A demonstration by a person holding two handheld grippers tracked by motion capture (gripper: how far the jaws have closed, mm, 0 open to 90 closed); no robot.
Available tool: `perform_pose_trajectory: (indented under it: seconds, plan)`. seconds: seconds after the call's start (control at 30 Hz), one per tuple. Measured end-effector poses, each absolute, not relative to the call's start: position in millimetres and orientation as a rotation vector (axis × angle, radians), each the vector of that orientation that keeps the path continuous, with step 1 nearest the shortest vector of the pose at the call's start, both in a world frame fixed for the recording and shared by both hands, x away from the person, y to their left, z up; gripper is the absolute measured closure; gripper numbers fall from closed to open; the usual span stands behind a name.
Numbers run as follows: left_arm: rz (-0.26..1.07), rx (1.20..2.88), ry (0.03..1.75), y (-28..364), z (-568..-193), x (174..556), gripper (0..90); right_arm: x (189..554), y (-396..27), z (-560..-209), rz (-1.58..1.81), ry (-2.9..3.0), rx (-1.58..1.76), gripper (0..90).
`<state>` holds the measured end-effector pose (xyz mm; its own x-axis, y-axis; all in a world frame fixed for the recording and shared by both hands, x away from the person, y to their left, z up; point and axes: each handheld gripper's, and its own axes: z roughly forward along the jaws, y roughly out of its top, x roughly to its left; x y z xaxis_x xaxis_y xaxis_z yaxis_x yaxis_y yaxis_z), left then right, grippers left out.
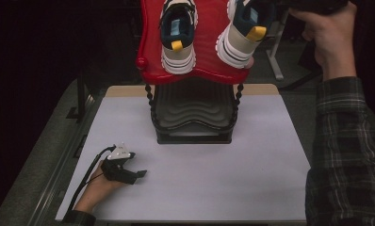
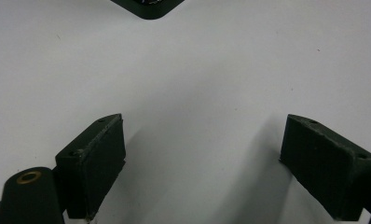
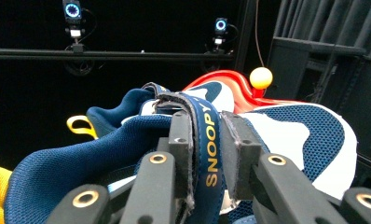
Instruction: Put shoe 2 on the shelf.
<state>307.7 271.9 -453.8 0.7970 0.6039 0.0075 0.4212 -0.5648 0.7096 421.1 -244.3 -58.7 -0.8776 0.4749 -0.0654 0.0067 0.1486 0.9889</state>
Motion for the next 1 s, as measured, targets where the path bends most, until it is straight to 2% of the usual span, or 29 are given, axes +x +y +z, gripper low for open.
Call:
perform_pose_trajectory:
  seconds: [0.33,1.0]
  plan:
    - [0.326,2.251,0.755,271.8,-453.9,307.6,12.8,449.3,-210.8,-61.4,1.727,2.162,0.431,74.6]
    - [0.325,2.248,0.757,271.7,-454.0,307.6,12.8,475.9,-174.7,-63.4,1.610,2.291,0.353,73.1]
